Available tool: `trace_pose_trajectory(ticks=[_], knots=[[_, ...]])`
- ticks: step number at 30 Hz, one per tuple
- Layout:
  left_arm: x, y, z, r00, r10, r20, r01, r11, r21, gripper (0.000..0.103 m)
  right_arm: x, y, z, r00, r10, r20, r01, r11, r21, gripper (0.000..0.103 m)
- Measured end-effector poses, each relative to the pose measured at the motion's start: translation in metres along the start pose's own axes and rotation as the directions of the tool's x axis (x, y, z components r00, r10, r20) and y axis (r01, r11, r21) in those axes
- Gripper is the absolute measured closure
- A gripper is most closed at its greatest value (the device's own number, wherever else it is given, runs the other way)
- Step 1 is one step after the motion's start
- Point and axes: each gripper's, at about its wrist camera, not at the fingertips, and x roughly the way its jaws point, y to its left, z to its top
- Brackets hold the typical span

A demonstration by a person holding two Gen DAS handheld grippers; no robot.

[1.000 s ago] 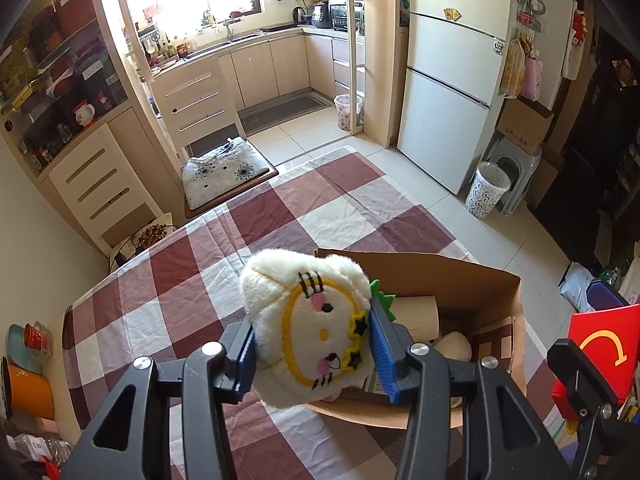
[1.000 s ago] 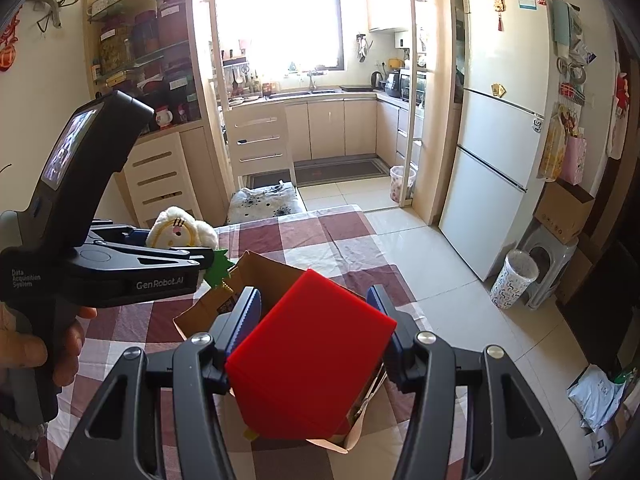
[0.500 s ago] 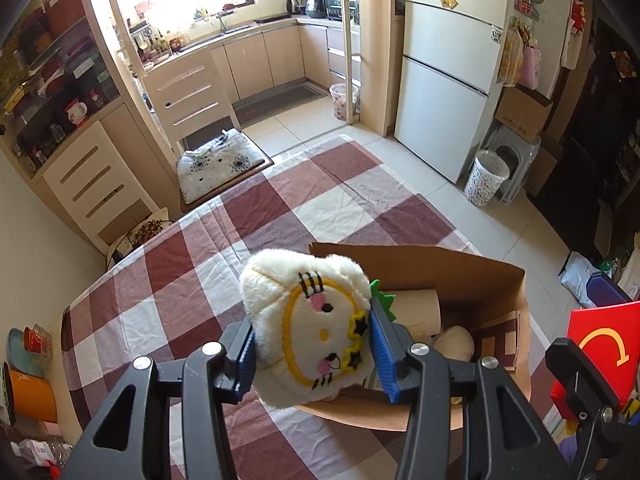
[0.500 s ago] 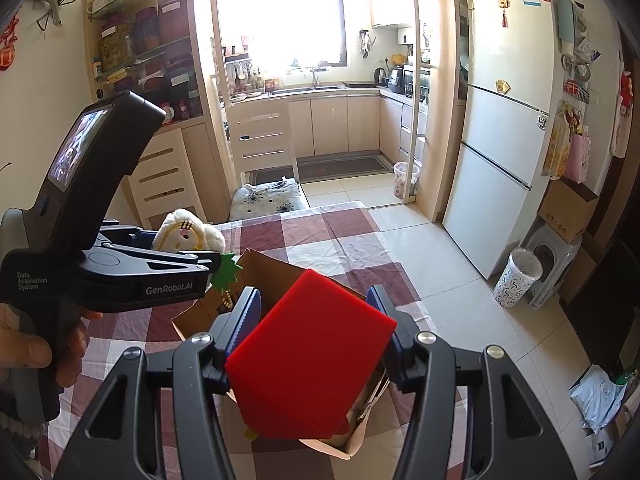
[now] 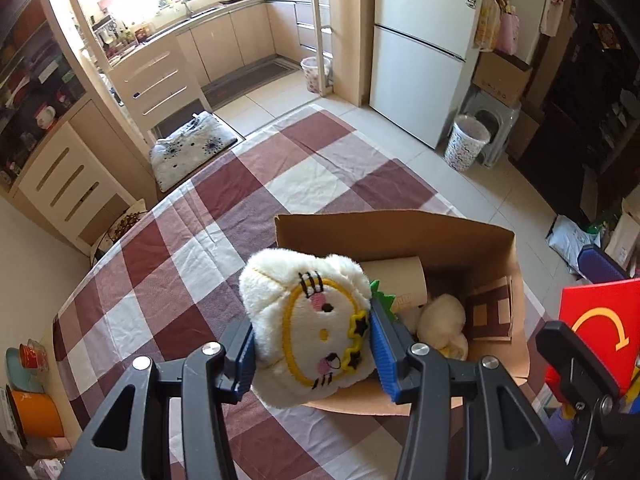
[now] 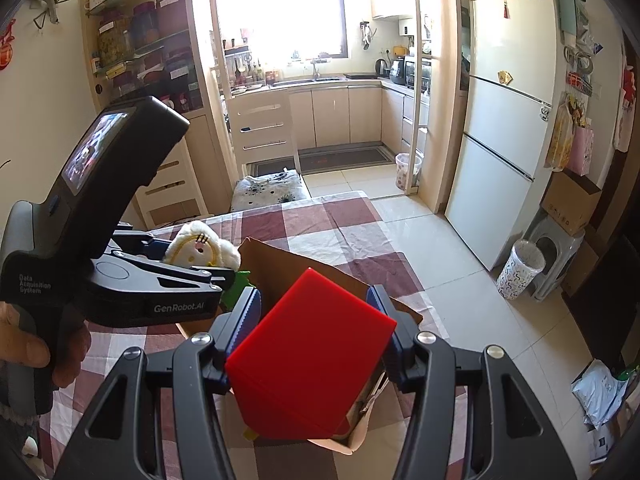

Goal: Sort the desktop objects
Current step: 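Carry the plush with the left tool while the right tool carries the block over the box, then open the left tool to drop the plush while the right tool drops the block into the box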

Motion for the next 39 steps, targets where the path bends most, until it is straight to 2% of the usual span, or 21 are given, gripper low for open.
trace_pose_trajectory(ticks=[32,36,39], knots=[[0.007,0.003,-0.001,0.999,-0.028,-0.036,0.029,0.999,0.022,0.053,0.005,0.006,-0.007,1.000,0.007,-0.013,-0.007,1.000,-0.005,0.047],[0.007,0.003,-0.001,0.999,-0.019,-0.032,0.020,0.999,0.031,0.050,0.008,0.006,-0.008,1.000,0.008,-0.019,-0.008,1.000,-0.001,0.047],[0.008,0.002,0.000,1.000,0.016,-0.012,-0.015,0.999,0.047,0.045,0.010,0.006,-0.008,1.000,0.010,-0.022,-0.010,1.000,0.008,0.047]])
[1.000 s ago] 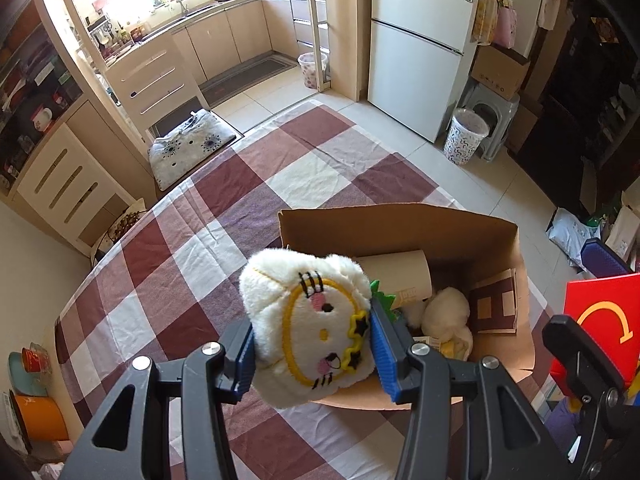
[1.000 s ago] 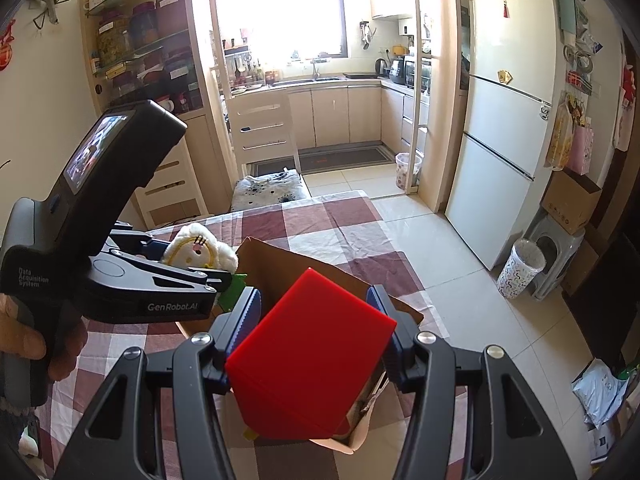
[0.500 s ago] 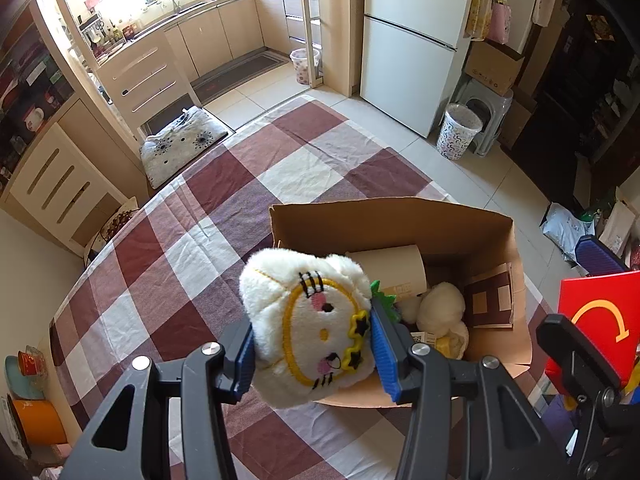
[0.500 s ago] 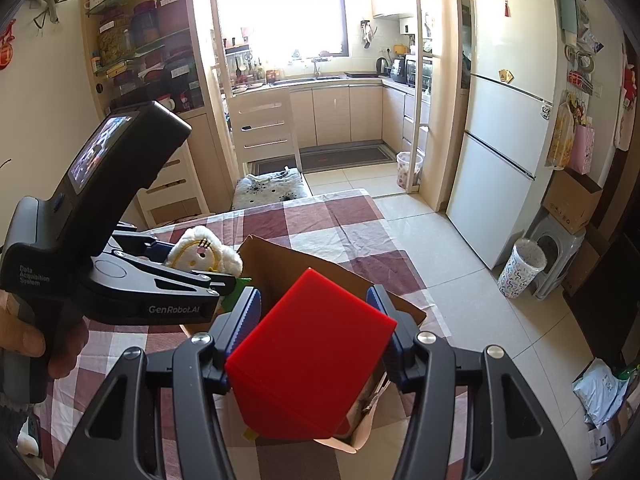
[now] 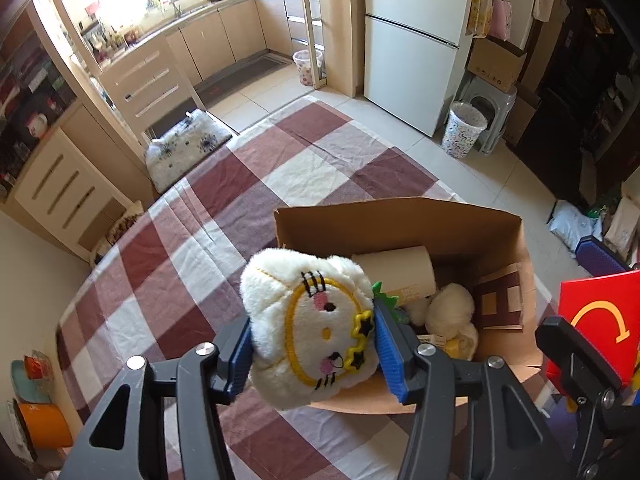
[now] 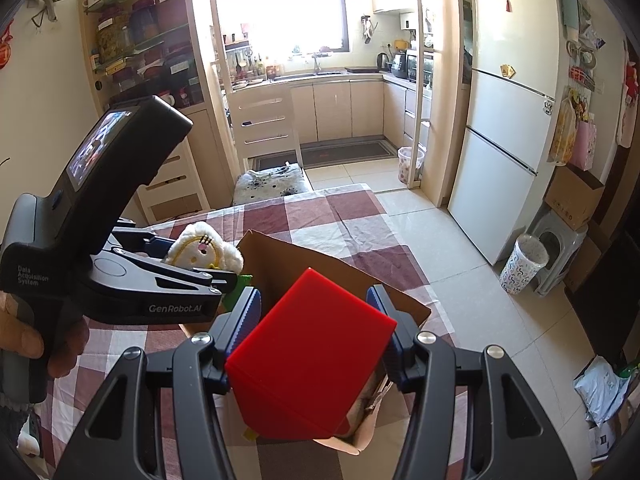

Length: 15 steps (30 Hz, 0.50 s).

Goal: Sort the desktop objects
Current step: 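Open the left tool to drop the plush while the right tool drops the block into the box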

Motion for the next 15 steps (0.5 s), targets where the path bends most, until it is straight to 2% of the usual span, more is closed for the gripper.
trace_pose_trajectory(ticks=[1,2,3,5,8,15], knots=[[0.000,0.000,0.001,1.000,0.015,0.009,-0.015,1.000,-0.001,0.044,0.001,0.000,0.000,1.000,0.003,-0.002,-0.003,1.000,-0.002,0.047],[0.000,0.001,0.002,0.999,0.029,0.015,-0.029,1.000,0.000,0.036,0.003,0.001,0.000,1.000,0.006,-0.007,-0.006,1.000,-0.009,0.046],[0.001,0.001,0.002,0.999,0.031,0.022,-0.031,1.000,0.005,0.030,0.003,0.002,0.000,1.000,0.006,-0.010,-0.007,1.000,-0.018,0.032],[0.001,0.002,0.003,1.000,0.018,0.024,-0.018,1.000,0.008,0.029,-0.003,0.006,0.001,0.999,-0.028,0.034,0.029,0.999,-0.031,0.005],[0.004,0.002,0.003,1.000,0.017,0.011,-0.017,1.000,0.015,0.028,-0.015,0.009,0.002,0.994,-0.054,0.096,0.059,0.997,-0.050,0.003],[0.002,0.008,-0.003,0.999,0.033,0.007,-0.033,0.999,-0.004,0.028,-0.024,0.004,0.001,0.994,-0.027,0.105,0.027,1.000,-0.003,0.003]])
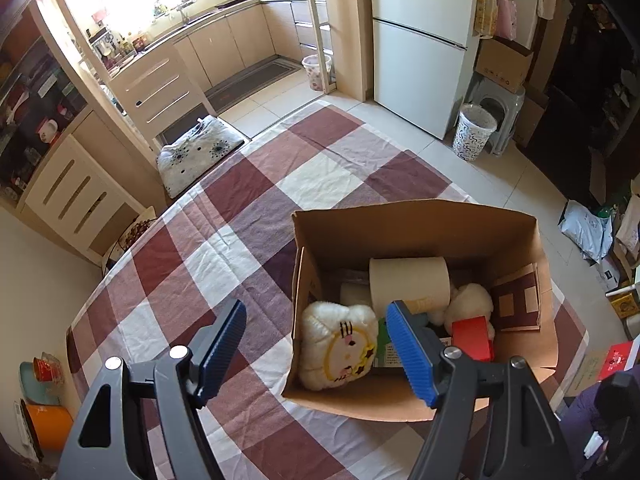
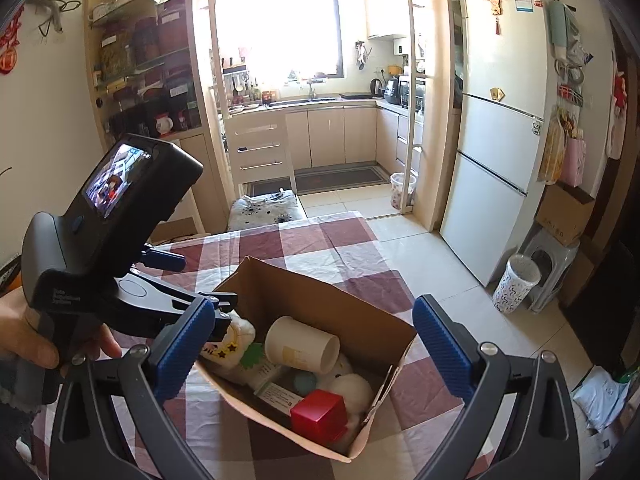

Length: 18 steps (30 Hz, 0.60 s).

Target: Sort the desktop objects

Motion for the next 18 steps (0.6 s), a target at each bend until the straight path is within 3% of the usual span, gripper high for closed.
trace_pose_trajectory(ticks=[18], knots=[[-0.017,0.002,-0.021,1.000,-0.013,-0.020,0.012,0.996,-0.084,0.028,-0.016,-0.006,-0.012,0.999,0.009,-0.037,-0.008,1.000,0.025,0.003]])
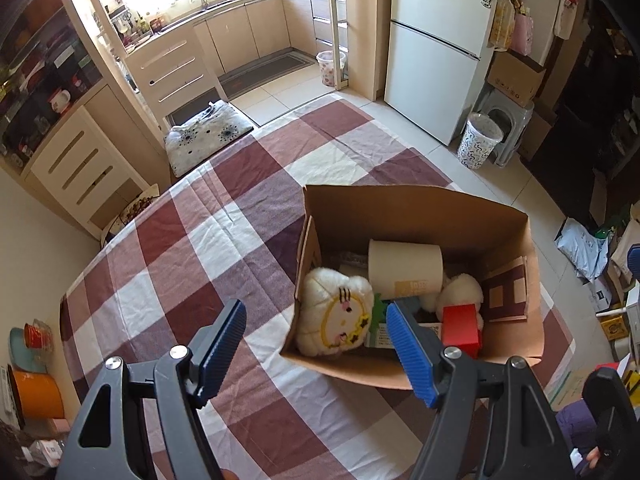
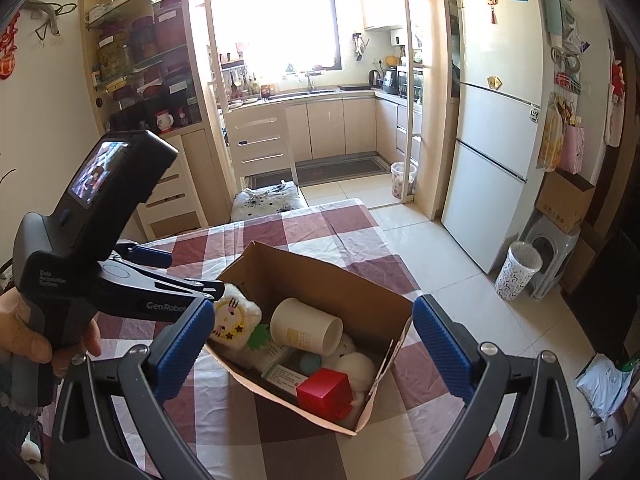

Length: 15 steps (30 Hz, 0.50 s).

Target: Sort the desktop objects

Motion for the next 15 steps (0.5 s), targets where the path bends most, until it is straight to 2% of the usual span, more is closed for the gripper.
trace_pose_trajectory(ticks=[9,15], knots=[[-0.007,-0.014,-0.029,0.997,-0.042,-0.058,0.038,0.998,-0.055,0.028,-0.007,-0.003,-0.014,0.999,0.001,-0.042,-0.001,1.000,0.009,0.003],[-0.012,-0.025,-0.041,0.997,-0.040,-0.068,0.035,0.997,-0.073,0.028,-0.013,-0.001,-0.025,0.998,0.006,-0.068,-0.006,1.000,0.002,0.003]])
